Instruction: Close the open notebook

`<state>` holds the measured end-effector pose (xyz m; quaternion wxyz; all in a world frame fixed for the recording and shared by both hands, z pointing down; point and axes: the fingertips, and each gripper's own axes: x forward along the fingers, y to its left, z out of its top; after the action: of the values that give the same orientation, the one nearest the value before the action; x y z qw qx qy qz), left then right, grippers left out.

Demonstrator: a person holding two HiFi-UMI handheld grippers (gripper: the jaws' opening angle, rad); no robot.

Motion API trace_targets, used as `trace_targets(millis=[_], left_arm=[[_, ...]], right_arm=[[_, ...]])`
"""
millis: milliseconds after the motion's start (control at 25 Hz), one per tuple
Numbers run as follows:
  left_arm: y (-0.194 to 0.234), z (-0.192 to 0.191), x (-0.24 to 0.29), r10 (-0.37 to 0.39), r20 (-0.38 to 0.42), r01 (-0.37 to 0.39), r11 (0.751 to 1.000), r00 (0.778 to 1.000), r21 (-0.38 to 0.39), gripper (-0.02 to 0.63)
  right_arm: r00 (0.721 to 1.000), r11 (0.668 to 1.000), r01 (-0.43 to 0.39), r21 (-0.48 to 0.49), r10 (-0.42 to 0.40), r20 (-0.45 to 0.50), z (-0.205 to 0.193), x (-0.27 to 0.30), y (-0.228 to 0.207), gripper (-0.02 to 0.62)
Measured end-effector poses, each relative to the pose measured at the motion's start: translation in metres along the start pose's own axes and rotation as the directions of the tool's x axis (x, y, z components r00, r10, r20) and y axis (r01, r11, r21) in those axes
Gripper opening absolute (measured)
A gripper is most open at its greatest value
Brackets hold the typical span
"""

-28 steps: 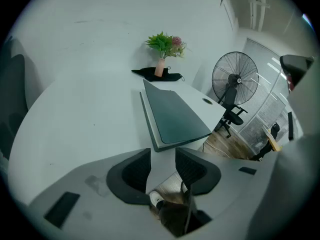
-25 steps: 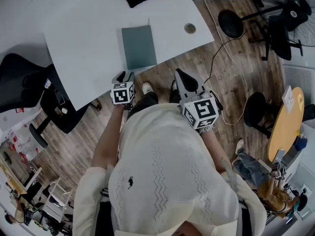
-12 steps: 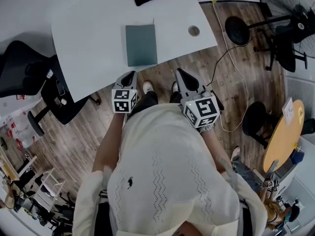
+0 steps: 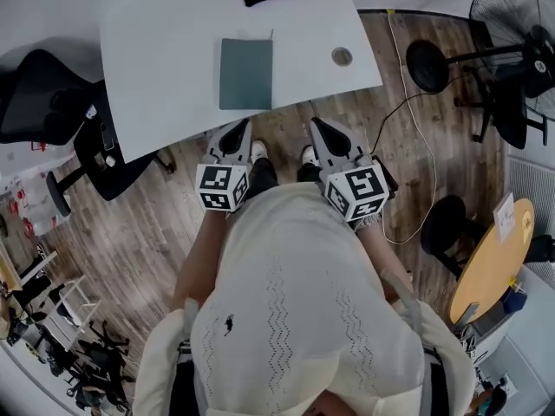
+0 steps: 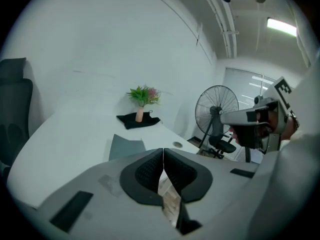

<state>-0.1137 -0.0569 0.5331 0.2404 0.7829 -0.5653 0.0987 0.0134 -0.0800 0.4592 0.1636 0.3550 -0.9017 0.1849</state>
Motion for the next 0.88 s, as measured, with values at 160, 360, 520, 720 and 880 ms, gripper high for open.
trace_targets(millis=[160,360,520,720,880], left_arm=[[-0.026,0.022,-0.005,0.018,0.071,-0.019,1.0,0.997,0.006,0.014],[-0.056,0.049,-0.015,0.055,0.177,-0.066,0.996,0.983,0.055,0.014],[-0.071,0.073,-0.036,0.126,0.304,-0.165,0.981,0.944,0.104,0.014],[-0.092,0.094,-0.052,0.171,0.406,-0.224,0.971,0.898,0.086,0.014],[-0.104,0.095,-0.055,0.183,0.398,-0.229,0.971,0.899,0.072,0.014]], right_arm=[[0.999,0.999,-0.032,-0.002,0.032,0.001,0.001,-0.008,-0.011,0.002],[0.997,0.997,-0.076,-0.023,0.076,0.011,0.005,-0.02,-0.023,0.002],[0.993,0.992,-0.12,-0.05,0.12,0.006,0.006,-0.025,-0.025,0.002],[0.986,0.983,-0.167,-0.074,0.168,0.012,0.007,-0.032,-0.031,0.002],[0.98,0.976,-0.195,-0.098,0.198,0.021,0.011,-0.037,-0.033,0.002]])
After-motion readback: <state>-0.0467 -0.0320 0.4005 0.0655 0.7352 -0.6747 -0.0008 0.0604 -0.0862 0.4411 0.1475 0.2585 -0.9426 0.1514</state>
